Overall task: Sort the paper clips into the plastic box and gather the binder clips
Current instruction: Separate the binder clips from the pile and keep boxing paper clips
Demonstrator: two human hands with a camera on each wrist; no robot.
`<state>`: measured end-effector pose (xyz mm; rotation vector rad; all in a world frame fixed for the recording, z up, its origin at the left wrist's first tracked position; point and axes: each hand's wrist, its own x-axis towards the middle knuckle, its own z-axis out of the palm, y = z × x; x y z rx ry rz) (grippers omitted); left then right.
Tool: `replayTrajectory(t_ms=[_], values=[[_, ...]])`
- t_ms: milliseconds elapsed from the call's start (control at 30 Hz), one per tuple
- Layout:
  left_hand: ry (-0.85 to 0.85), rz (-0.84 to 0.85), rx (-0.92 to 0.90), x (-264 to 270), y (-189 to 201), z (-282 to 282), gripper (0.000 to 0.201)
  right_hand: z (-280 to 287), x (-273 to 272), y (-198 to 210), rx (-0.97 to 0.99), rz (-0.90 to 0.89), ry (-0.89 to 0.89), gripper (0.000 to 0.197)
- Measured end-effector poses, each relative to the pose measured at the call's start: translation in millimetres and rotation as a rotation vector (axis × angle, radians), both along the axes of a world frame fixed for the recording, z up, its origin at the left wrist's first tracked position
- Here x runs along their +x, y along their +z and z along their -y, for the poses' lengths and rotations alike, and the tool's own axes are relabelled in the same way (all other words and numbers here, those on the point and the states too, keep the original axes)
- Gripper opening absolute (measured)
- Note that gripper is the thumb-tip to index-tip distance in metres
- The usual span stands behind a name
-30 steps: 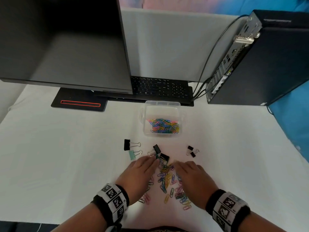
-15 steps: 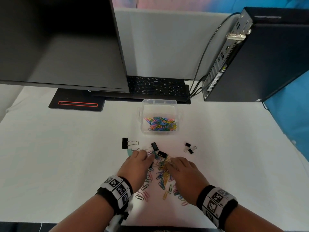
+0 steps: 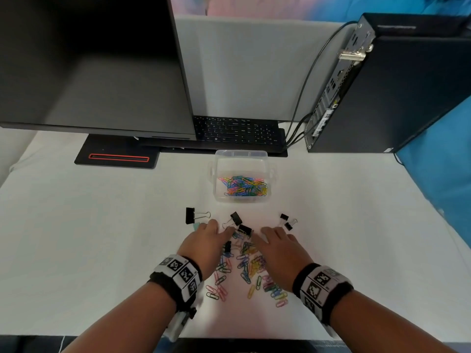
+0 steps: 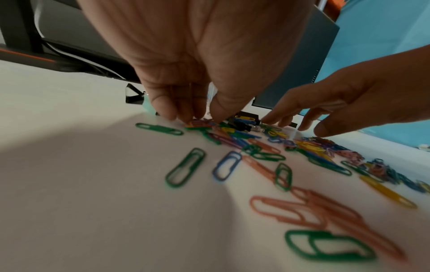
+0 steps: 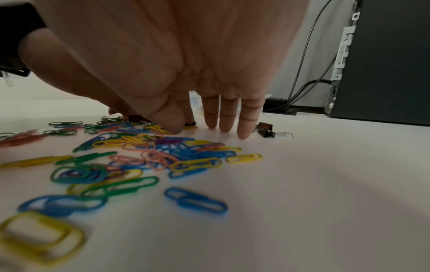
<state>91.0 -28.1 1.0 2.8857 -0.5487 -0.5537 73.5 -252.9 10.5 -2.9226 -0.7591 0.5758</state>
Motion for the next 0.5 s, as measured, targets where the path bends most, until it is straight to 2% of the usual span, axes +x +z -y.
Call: replayTrajectory(t_ms=[233,400,500], values=[[0.067,0.060,-0.106,-18.3,-5.9,-34.8,0.043,16.3,-16.5,1.3,0.012,-0.008,0.008,0.050],[0.043,0.123,-0.099,-23.4,-13.8,-35.8,0.050,7.2,-22.6,-1.6,0.028,-0.041,-0.050,0.066],[-0.023,0.132,-0.124,-31.6,-12.1,-32.6,0.042,2.2,-32.4,-1.4,0.052,-0.084,-0.035,0.064]])
